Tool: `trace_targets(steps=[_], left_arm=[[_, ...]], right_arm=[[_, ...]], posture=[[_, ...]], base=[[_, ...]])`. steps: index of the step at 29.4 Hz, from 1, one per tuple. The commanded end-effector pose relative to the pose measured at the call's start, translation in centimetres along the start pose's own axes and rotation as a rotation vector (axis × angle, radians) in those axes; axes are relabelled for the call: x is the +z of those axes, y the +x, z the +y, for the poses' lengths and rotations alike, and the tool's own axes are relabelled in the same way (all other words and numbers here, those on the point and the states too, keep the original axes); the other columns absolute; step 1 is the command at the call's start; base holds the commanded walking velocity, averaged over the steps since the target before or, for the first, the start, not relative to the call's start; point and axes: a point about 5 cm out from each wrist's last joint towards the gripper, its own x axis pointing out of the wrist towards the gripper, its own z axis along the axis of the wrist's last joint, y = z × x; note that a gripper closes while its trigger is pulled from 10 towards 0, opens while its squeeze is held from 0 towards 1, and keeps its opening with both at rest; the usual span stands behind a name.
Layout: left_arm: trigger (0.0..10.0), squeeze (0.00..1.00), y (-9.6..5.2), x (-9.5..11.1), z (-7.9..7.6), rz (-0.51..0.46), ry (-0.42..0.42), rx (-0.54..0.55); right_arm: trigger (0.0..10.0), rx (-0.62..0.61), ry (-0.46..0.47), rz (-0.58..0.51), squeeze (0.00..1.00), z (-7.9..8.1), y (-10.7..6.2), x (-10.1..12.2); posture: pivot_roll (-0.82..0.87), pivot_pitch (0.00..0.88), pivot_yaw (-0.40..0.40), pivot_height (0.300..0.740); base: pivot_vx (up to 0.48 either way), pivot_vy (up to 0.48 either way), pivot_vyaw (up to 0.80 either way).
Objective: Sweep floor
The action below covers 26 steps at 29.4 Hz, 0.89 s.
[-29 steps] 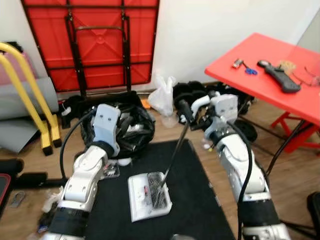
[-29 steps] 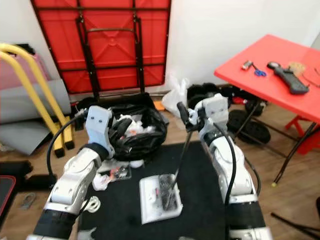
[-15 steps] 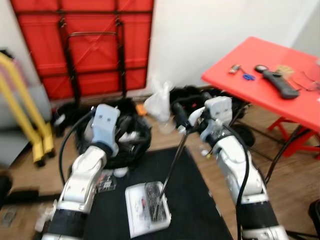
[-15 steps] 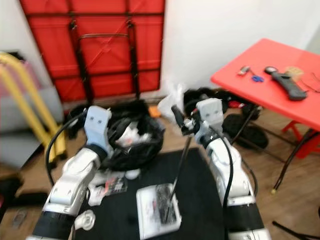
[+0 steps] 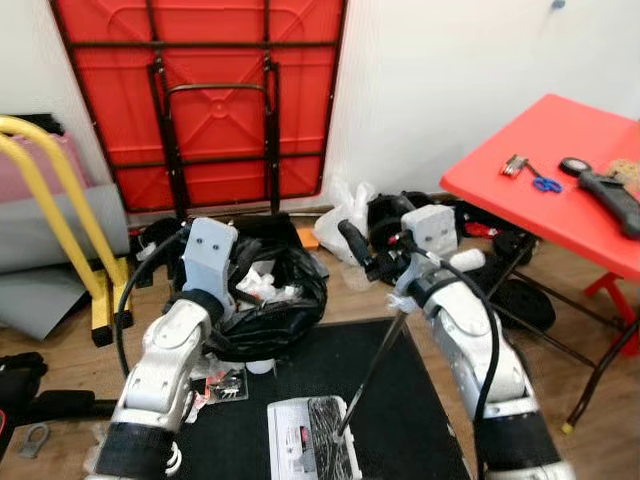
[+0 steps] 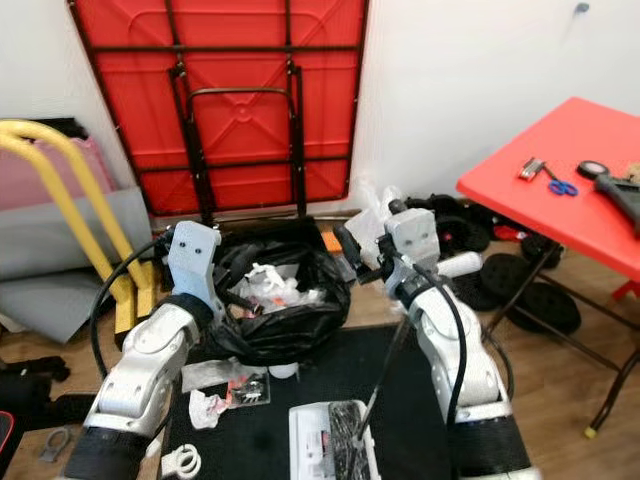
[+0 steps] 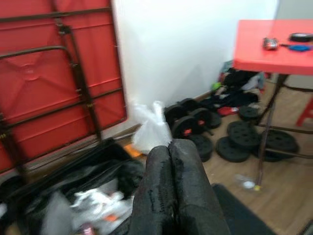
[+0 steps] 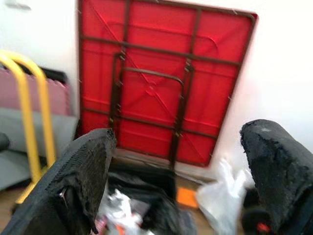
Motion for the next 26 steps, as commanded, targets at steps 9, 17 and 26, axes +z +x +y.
trace_targets(steps=[9, 17, 26], left_arm=[[10.0, 0.0, 0.1, 0.3, -0.6, -0.014, 0.003, -0.035], [10.0, 0.0, 0.2, 0.3, -0.5, -0.019, -0.007, -0.029], [10.0, 0.0, 0.1, 0.4, -0.2, -0.022, -0.01, -0.026]], right_arm=[[10.0, -0.008, -0.08, 0.023, 0.0, -0.1, 0.0, 0.1], [10.0, -0.008, -0.024, 0.009, 0.0, -0.3, 0.1, 0.7], [10.0, 0.175, 0.029, -0.085, 0.0, 2.1, 0.3, 3.6]], posture=[[-0.17, 0.017, -0.108, 0.74], [-0.17, 0.021, -0.104, 0.715], [-0.17, 0.024, -0.099, 0.69]], base=[[0.181, 0.0, 0.0], [0.0, 0.0, 0.0], [0.0, 0.0, 0.0]])
